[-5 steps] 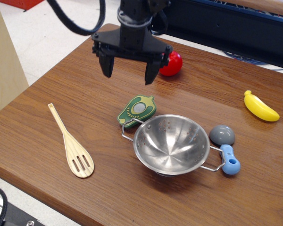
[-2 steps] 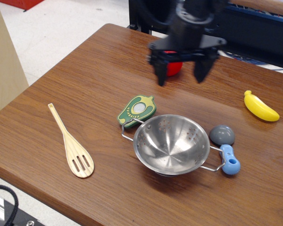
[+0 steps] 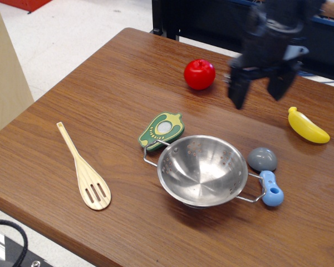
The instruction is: Put banana in colander
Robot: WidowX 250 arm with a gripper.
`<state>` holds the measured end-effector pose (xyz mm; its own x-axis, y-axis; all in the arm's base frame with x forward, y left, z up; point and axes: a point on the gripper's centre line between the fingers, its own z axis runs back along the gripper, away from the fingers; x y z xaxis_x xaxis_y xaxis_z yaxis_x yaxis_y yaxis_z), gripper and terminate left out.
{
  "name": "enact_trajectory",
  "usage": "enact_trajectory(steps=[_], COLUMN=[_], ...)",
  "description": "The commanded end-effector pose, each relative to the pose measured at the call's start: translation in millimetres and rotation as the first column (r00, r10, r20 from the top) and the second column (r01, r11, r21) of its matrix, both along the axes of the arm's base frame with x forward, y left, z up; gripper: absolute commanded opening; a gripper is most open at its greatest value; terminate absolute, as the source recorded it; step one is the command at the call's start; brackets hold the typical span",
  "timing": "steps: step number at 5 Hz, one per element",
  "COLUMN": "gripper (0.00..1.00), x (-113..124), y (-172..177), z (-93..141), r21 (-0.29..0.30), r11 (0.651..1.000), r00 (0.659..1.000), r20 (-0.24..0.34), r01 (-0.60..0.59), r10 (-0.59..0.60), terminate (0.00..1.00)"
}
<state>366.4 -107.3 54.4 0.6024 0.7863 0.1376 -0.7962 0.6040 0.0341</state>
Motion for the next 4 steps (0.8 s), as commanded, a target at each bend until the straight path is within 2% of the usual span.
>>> enact_trajectory(steps=[1, 2, 3, 4], gripper=[1.0, 1.0, 1.0, 1.0], x=[31.5, 40.4, 46.1, 47.1], y=[-39.3, -54.5, -64.1, -65.2], z=[16.4, 15.7, 0.6, -2.2], r21=[-0.098, -0.114, -0.07, -0.054], r11=[0.994, 0.991, 0.993, 0.992], r00=[0.983, 0.983, 0.988, 0.985], r20=[0.173, 0.163, 0.122, 0.121], r01=[-0.037, -0.064, -0.091, -0.116], r10=[0.054, 0.083, 0.099, 0.122], terminate=[0.0, 0.0, 0.0, 0.0])
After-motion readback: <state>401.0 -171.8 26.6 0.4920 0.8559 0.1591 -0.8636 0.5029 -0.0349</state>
